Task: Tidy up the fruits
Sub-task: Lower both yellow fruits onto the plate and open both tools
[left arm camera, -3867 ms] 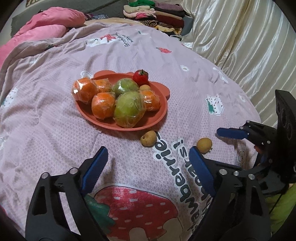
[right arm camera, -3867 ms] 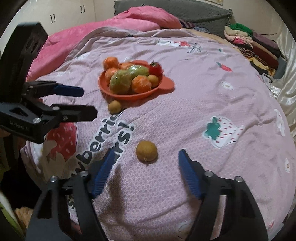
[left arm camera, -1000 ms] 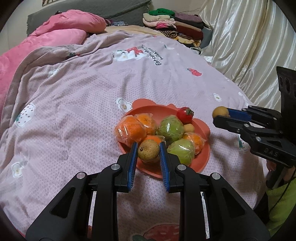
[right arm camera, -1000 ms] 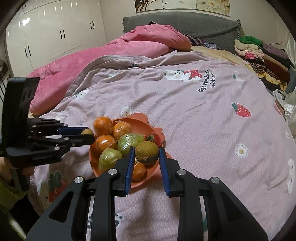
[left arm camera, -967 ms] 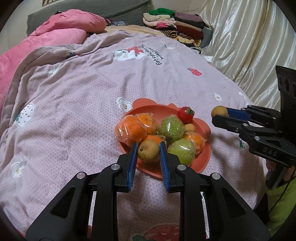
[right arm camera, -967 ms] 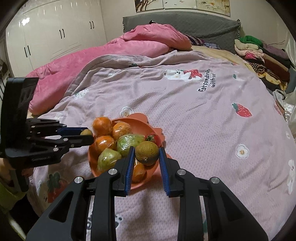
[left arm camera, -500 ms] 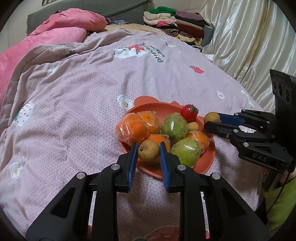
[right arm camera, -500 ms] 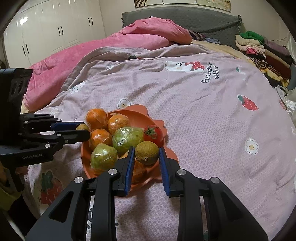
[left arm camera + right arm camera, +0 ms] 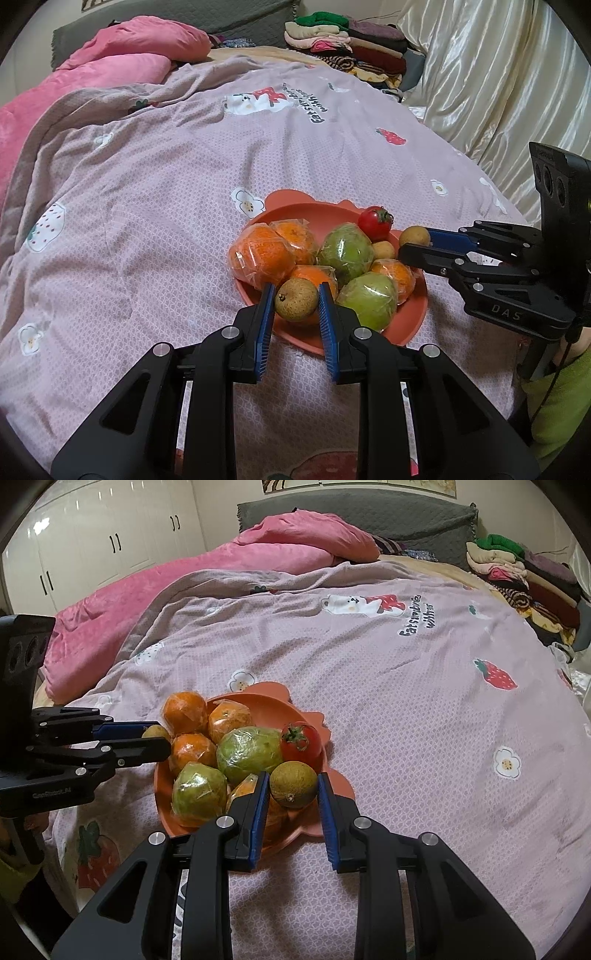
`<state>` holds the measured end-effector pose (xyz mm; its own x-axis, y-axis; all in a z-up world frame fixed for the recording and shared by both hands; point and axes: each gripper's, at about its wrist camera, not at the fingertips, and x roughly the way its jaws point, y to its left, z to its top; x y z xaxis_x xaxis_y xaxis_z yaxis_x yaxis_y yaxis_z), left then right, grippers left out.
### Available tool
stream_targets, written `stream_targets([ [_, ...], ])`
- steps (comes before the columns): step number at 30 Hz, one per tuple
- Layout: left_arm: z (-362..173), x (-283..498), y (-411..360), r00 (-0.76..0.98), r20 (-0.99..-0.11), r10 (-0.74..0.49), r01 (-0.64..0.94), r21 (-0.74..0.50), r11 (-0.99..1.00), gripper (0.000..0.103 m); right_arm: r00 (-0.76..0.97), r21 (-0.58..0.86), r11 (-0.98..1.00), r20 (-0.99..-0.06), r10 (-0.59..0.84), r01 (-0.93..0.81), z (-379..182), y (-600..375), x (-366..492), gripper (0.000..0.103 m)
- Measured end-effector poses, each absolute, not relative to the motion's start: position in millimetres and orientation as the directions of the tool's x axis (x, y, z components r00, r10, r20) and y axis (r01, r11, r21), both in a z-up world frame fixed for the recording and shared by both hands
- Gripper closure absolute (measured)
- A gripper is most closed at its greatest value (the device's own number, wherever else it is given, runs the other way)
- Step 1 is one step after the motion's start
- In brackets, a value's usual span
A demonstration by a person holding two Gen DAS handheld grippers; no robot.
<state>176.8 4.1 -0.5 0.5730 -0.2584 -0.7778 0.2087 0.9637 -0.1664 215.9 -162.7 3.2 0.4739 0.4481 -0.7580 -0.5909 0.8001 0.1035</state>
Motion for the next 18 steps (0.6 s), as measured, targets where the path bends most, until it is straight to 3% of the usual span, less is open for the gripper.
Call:
stream_targets([
  [8, -0.4, 176.2, 2.7, 0.572, -0.779, -0.257, 0.208, -0.165, 0.964, 0.087, 0.474, 0.108, 0.801, -0.757, 0.450, -0.588, 2.5, -163.5, 216.1, 0.076],
  [18, -0.4, 176.7, 2.2, 0.572, -0.779, -0.256, 0.209, -0.163, 0.964, 0.087, 0.491, 0.117, 0.807, -0.740, 0.459, -0.578, 8.2, -168.0, 212.3, 0.063],
])
